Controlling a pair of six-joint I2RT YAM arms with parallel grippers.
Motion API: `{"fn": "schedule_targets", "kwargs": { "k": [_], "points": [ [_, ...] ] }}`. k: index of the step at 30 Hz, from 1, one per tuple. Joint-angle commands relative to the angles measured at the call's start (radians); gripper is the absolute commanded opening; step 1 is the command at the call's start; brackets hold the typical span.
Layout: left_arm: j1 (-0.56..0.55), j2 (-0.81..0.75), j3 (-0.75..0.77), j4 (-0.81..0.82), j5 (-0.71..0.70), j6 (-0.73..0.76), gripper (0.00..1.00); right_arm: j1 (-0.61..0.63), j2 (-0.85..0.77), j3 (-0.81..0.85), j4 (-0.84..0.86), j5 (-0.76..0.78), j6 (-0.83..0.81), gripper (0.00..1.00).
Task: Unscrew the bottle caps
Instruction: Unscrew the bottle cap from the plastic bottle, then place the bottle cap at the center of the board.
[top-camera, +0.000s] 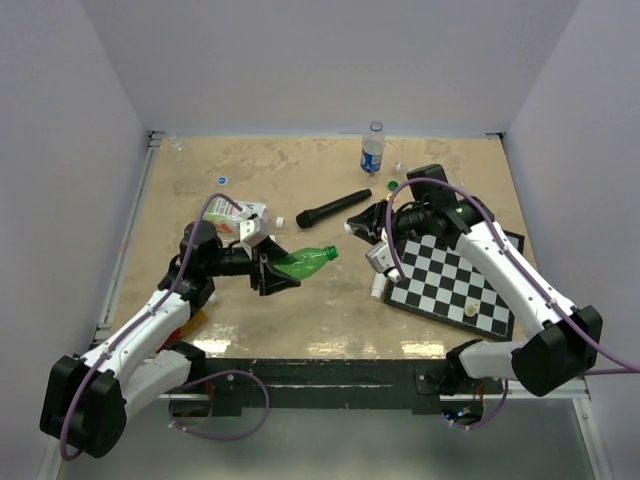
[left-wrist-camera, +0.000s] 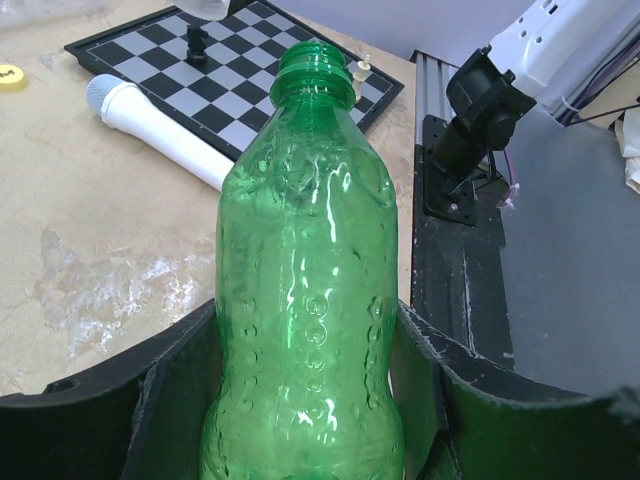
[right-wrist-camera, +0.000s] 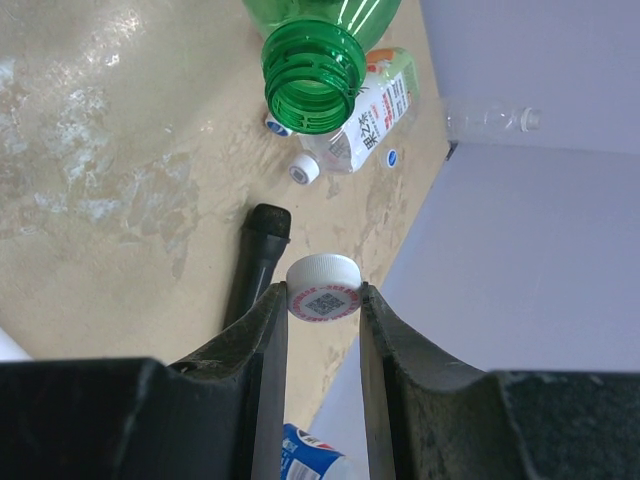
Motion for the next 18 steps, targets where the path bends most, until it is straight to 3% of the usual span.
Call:
{"fn": "schedule_targets", "kwargs": {
  "k": [1, 12, 14, 18],
  "points": [
    [0.011, 0.008, 0.012, 0.071, 0.041, -0.031, 0.00, -0.010, -0.043, -0.010, 0.006, -0.047, -0.023, 0.00],
    [0.011, 0.001, 0.015, 0.048, 0.007, 0.004, 0.00, -0.032, -0.057, -0.032, 0.013, -0.094, 0.029, 0.00],
    [0.011, -0.019, 0.020, 0.020, -0.019, 0.046, 0.00, -0.035, -0.060, -0.045, 0.092, -0.080, 0.181, 0.00],
    [0.011, -0.091, 0.009, 0.000, -0.093, 0.096, 0.00, -0.065, -0.075, -0.091, 0.387, 0.036, 0.702, 0.00]
  ]
}}
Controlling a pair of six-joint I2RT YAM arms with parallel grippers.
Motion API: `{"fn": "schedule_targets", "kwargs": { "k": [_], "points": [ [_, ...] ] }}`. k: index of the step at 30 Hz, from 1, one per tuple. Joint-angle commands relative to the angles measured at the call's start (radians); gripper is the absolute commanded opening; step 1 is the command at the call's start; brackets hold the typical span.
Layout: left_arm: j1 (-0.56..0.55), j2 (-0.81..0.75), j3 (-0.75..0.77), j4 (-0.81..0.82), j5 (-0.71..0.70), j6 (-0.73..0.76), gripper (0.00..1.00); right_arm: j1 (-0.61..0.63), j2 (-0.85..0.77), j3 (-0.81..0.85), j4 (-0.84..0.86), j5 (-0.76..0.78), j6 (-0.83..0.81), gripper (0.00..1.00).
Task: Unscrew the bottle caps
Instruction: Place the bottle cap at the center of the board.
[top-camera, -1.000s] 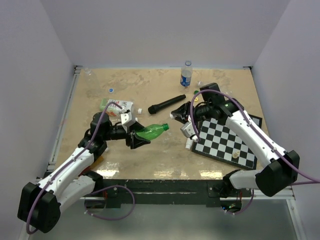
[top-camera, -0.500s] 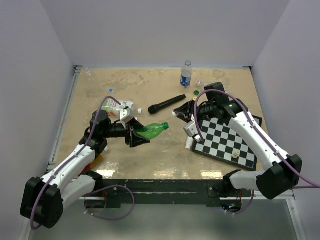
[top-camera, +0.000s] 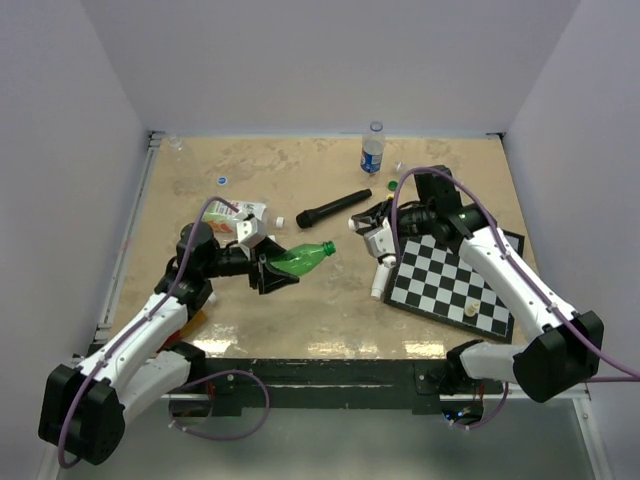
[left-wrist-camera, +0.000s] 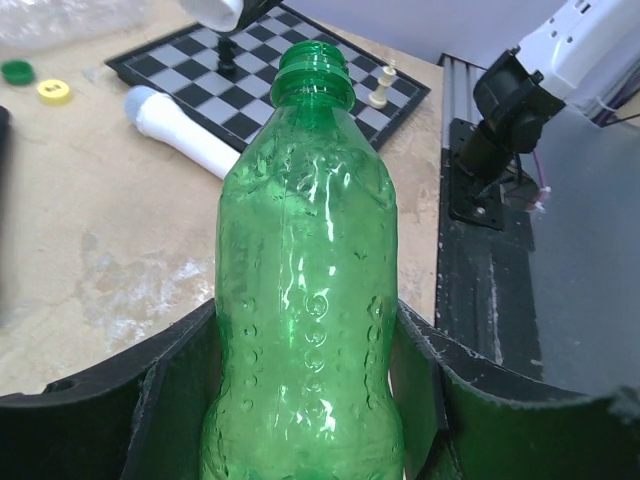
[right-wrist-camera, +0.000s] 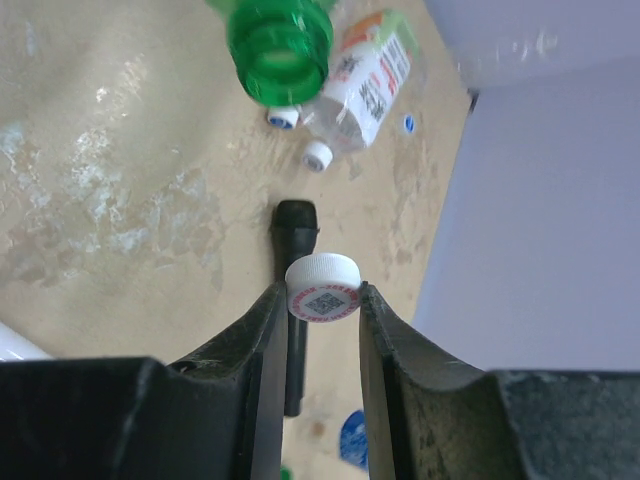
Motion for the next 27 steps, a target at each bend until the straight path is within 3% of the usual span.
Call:
{"fn": "schedule_targets", "kwargs": {
  "k": [1, 4, 9, 14, 19, 27],
  "points": [
    [0.006, -0.094, 0.003, 0.018, -0.071, 0.076, 0.00, -0.041, -0.039, -0.043, 0.342, 0.112, 0.575, 0.00],
    [0.006, -0.146, -0.009, 0.025, -0.121, 0.087, 0.00, -0.083, -0.015, -0.058, 0.492, 0.224, 0.842, 0.00],
    [0.006, -0.196, -0.025, 0.005, -0.199, 0.099, 0.00, -0.165, 0.178, 0.038, 0.505, 0.351, 1.086, 0.00],
    [0.006, -0.265, -0.052, 0.002, -0.249, 0.092, 0.00, -0.218, 0.369, 0.100, 0.487, 0.447, 1.166, 0.02],
    [0.006, -0.287, -0.059, 0.007, -0.256, 0.087, 0.00, -0.294, 0.452, 0.121, 0.511, 0.496, 1.228, 0.07],
    [0.006, -0.287, -0.059, 0.011, -0.240, 0.079, 0.00, -0.300, 0.630, 0.216, 0.504, 0.592, 1.251, 0.11]
  ]
}}
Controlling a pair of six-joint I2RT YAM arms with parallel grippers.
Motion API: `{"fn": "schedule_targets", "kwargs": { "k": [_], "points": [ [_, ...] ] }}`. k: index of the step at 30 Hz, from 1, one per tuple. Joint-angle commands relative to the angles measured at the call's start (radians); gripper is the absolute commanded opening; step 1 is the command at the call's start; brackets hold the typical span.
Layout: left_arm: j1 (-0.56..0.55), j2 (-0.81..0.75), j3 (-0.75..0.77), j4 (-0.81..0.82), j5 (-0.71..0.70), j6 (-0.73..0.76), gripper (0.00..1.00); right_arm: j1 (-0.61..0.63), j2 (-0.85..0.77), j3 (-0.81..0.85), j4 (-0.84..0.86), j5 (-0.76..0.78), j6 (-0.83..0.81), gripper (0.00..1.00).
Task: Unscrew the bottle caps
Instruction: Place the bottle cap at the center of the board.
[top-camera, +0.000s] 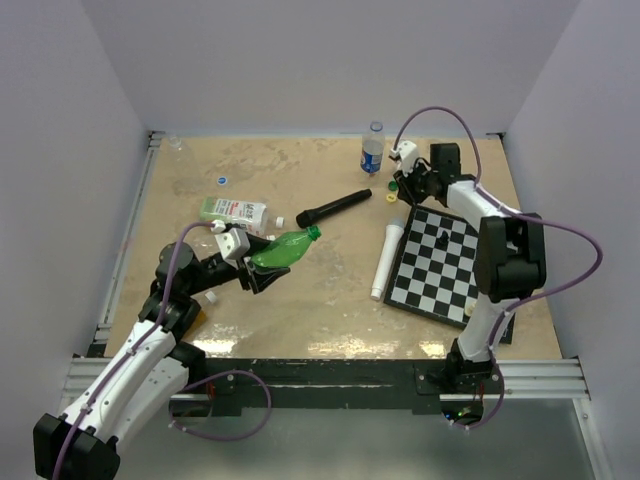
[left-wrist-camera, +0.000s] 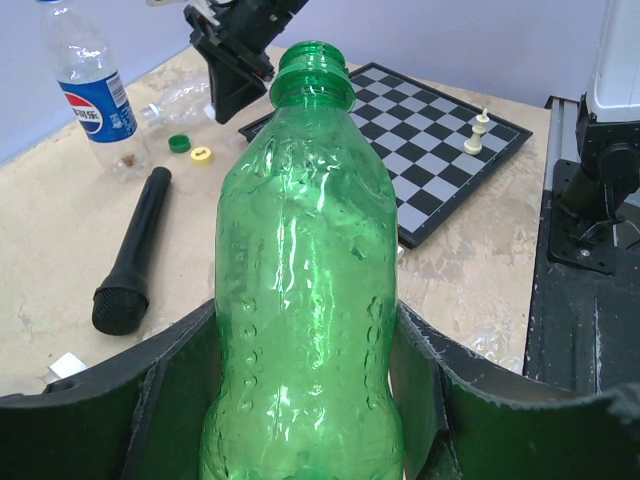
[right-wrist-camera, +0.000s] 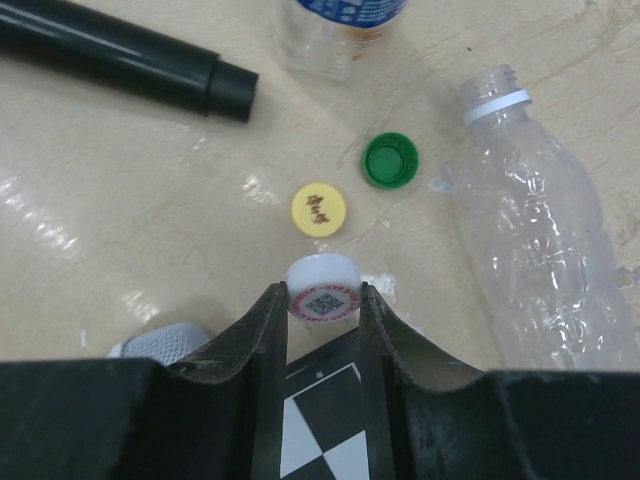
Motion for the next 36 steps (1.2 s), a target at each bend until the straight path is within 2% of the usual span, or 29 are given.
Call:
{"fn": "schedule_targets", "kwargs": {
  "k": [1, 10, 15, 29, 36],
  "points": [
    [0.006, -0.012, -0.002, 0.036, 0.001, 0.008, 0.00, 0.009, 0.079, 0.094, 0.019, 0.070, 0.057, 0.12],
    [0.006, -0.012, -0.004, 0.042, 0.012, 0.001, 0.00, 0.005, 0.137, 0.098, 0.002, 0.063, 0.074, 0.24],
    [0.006, -0.017, -0.005, 0.042, 0.010, 0.001, 0.00, 0.003, 0.157, 0.106, -0.019, 0.061, 0.071, 0.26],
    [0.006, -0.015, -0.007, 0.044, 0.017, 0.000, 0.00, 0.001, 0.108, 0.083, -0.044, 0.043, 0.051, 0.44],
    [0.006, -0.014, -0.007, 0.047, 0.018, -0.002, 0.00, 0.000, 0.076, 0.077, -0.036, 0.063, 0.053, 0.47]
  ]
}}
